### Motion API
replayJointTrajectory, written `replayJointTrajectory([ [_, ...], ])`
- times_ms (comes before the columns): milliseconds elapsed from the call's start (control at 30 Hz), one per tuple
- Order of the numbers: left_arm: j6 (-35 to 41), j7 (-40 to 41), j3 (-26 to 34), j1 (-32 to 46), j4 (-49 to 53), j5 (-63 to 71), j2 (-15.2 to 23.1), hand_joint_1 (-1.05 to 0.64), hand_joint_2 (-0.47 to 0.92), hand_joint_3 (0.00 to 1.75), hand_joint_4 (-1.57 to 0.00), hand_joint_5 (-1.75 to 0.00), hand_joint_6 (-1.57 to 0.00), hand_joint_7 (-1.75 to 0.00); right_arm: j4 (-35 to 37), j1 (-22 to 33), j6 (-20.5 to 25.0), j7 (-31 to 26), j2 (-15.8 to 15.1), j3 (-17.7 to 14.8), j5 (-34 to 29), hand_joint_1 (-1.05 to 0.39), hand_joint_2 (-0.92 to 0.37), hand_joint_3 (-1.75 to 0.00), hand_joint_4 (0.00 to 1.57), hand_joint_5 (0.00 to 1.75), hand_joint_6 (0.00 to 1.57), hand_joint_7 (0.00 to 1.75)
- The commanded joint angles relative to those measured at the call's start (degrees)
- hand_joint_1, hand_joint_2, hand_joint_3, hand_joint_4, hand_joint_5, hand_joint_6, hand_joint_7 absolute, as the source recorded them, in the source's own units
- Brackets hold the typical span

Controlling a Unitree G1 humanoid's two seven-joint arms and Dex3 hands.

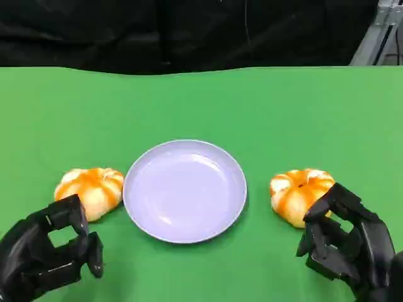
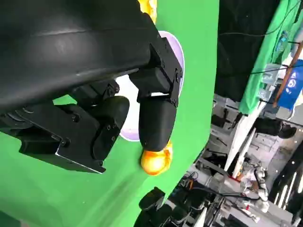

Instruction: Grasp the bread from the table and place it into the plate.

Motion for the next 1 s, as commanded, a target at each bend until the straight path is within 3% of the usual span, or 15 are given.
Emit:
replayJointTrajectory([
  [33, -0.3, 0.0, 0.7, -0.5, 0.3, 0.4, 0.7, 0.05, 0.64, 1.38, -0.89, -1.75, -0.72, -1.75, -0.5, -0.4, -0.4, -0.2, -0.4, -0.6, 0.5, -0.16, -0.59, -1.14, 0.85, 1.75, 0.64, 1.62],
  [400, -1.3, 0.2, 0.7, -0.5, 0.4, 1.0, 0.5, 0.04, 0.61, 1.4, -0.87, -1.75, -0.71, -1.75, -0.5, -0.4, -0.4, -0.5, -0.5, -0.5, -0.1, -0.15, -0.6, -1.13, 0.84, 1.75, 0.64, 1.61],
  [467, -1.6, 1.0, 0.9, -0.4, -0.1, 1.0, 0.0, 0.04, 0.59, 1.37, -0.79, -1.75, -0.65, -1.73, -0.7, -0.3, -0.1, -0.6, -0.6, -0.4, -0.3, -0.15, -0.6, -1.13, 0.84, 1.75, 0.64, 1.6],
  [533, -1.9, 1.6, 1.5, -0.5, -0.7, 0.5, -0.7, 0.01, 0.59, 1.26, -0.67, -1.73, -0.61, -1.6, -0.7, -0.3, -0.3, -0.8, -0.6, -0.4, -0.4, -0.15, -0.6, -1.13, 0.84, 1.75, 0.64, 1.6],
  [567, -2.3, 1.8, 1.7, -0.5, -0.9, 0.2, -1.1, -0.05, 0.61, 1.13, -0.61, -1.63, -0.58, -1.48, -0.8, -0.2, -0.2, -0.8, -0.6, -0.4, -0.4, -0.15, -0.6, -1.13, 0.84, 1.75, 0.64, 1.6],
  [633, -2.8, 1.9, 2.1, -0.7, -1.4, -0.1, -1.5, -0.17, 0.82, 0.59, -0.53, -1.17, -0.58, -1.04, -0.7, -0.2, -0.2, -0.5, -0.6, -0.4, -0.1, -0.15, -0.6, -1.13, 0.84, 1.75, 0.64, 1.6],
  [667, -3.3, 2.0, 2.1, -0.7, -1.8, 0.2, -1.7, -0.19, 0.87, 0.47, -0.52, -1.06, -0.59, -0.95, -0.7, -0.1, -0.3, -0.4, -0.7, -0.5, 0.0, -0.15, -0.6, -1.13, 0.84, 1.75, 0.64, 1.6],
  [700, -4.6, 1.9, 2.2, -0.6, -1.9, 1.0, -1.7, -0.27, 0.9, 0.37, -0.44, -0.78, -0.53, -0.66, -0.8, 0.0, -0.2, -0.3, -0.7, -0.4, 0.1, -0.15, -0.6, -1.13, 0.84, 1.75, 0.64, 1.6],
  [800, -11.3, 1.0, 1.4, -0.6, -0.9, 5.5, -0.6, -0.48, 0.92, 0.29, -0.27, -0.36, -0.43, -0.18, -0.9, 0.1, -0.1, -0.2, -0.8, -0.4, 0.2, -0.15, -0.6, -1.12, 0.84, 1.75, 0.64, 1.6],
  [900, -18.8, 1.8, 0.0, -0.7, 0.5, 13.2, 1.5, -0.72, 0.92, 0.32, -0.14, -0.21, -0.34, -0.05, -1.2, 0.2, 0.4, -0.1, -1.0, -0.5, 0.1, -0.16, -0.59, -1.12, 0.85, 1.75, 0.64, 1.59],
  [1000, -24.7, 4.2, -1.7, -1.3, 1.2, 22.0, 4.5, -0.83, 0.92, 0.36, -0.07, -0.14, -0.28, -0.01, -1.5, 0.3, 0.7, 0.0, -1.1, -0.5, 0.1, -0.16, -0.6, -1.11, 0.84, 1.75, 0.64, 1.58],
])
